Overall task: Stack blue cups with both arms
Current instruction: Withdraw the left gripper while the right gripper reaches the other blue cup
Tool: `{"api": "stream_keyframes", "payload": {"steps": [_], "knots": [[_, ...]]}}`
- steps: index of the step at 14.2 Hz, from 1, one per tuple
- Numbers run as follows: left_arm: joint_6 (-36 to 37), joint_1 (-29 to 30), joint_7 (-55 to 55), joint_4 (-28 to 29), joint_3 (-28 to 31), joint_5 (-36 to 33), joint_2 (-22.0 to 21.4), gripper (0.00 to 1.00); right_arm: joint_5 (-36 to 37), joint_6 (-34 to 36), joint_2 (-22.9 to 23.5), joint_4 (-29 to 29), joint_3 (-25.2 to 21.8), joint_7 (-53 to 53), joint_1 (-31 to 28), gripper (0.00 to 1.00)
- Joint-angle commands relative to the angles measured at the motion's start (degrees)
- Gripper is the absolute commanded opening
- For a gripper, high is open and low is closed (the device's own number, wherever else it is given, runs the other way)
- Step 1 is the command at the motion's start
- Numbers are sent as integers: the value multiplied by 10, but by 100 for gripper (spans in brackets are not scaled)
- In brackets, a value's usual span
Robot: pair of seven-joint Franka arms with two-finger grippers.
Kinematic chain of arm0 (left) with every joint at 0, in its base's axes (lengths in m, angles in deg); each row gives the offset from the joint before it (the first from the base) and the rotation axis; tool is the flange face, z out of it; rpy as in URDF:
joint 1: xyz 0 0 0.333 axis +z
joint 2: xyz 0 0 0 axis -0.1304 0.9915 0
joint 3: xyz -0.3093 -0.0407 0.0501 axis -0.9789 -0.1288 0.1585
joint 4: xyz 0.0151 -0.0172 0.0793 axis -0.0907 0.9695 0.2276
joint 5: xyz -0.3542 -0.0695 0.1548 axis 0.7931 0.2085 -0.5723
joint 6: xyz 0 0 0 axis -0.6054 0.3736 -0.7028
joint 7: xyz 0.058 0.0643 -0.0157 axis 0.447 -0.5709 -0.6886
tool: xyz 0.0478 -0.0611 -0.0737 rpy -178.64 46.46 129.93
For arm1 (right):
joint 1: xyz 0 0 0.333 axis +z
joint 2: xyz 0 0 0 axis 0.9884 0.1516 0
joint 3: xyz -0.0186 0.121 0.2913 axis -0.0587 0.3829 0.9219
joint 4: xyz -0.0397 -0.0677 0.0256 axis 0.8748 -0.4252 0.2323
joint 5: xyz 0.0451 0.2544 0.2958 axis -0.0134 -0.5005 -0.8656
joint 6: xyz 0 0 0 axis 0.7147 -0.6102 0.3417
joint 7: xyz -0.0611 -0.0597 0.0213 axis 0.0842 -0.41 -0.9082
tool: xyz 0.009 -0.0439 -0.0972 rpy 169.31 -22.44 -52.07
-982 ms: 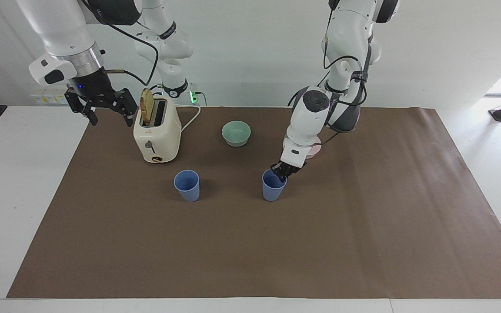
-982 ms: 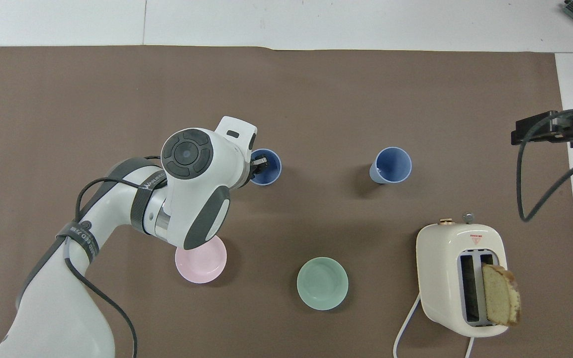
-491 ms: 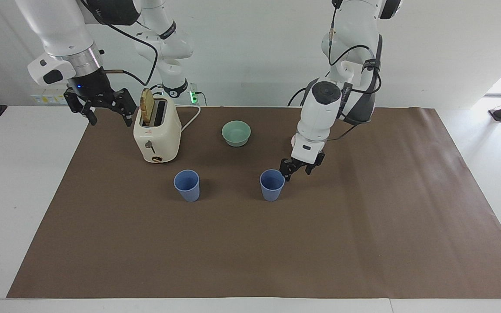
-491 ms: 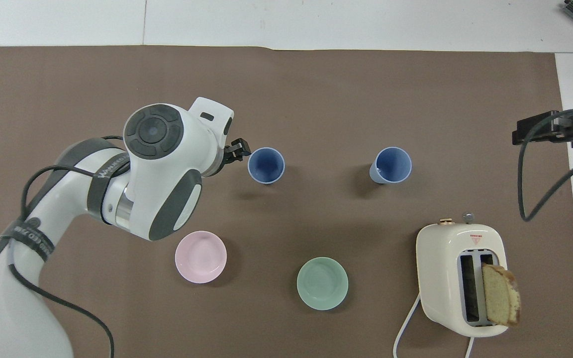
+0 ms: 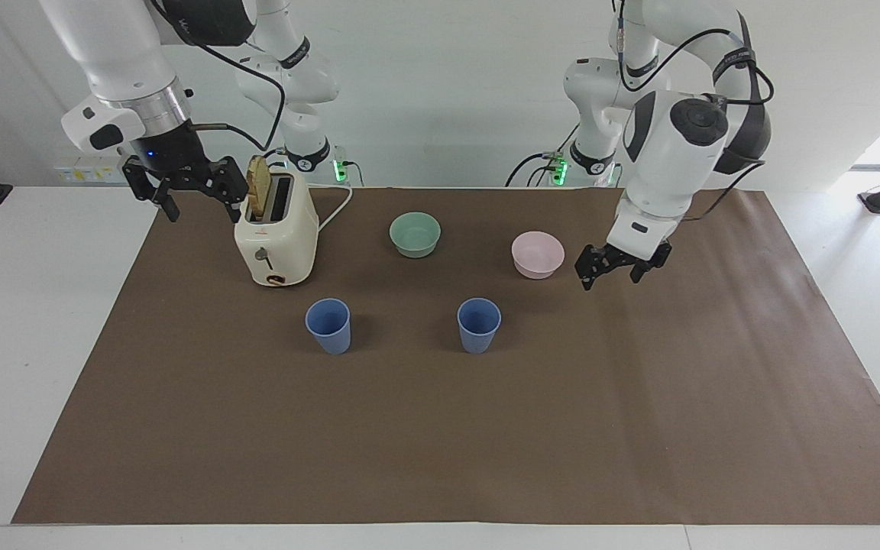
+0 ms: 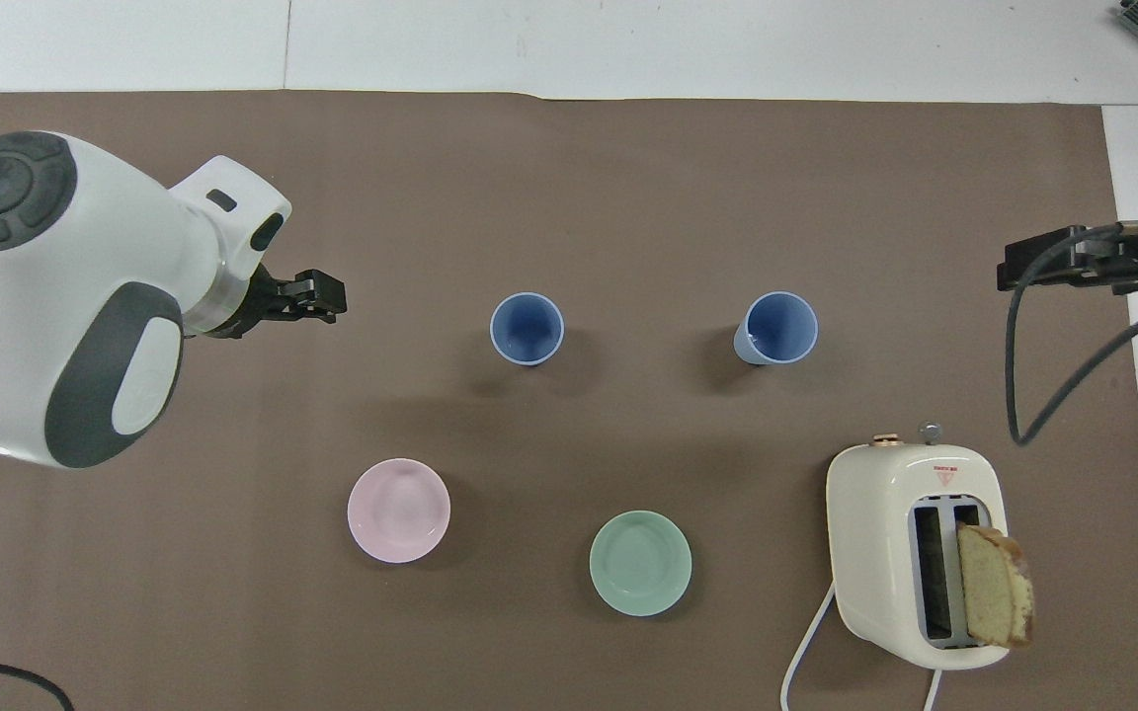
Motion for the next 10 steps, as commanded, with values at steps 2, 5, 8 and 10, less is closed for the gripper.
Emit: {"api": "stream_keyframes", "payload": {"steps": [2, 5, 8, 10], "knots": [[39, 45, 97, 13, -6, -8, -28, 100, -13, -74, -9, 77, 0, -21, 10, 100], [64, 88, 182, 12, -6, -7, -46, 100, -14, -124, 17, 114, 2, -22, 18, 100], [81, 108, 239, 4, -6, -8, -66, 100, -16, -203, 42, 157, 3, -21, 33, 100], [115, 112, 272, -16, -5, -10, -75, 100, -16, -242, 54, 181, 3, -16, 39, 100]]}}
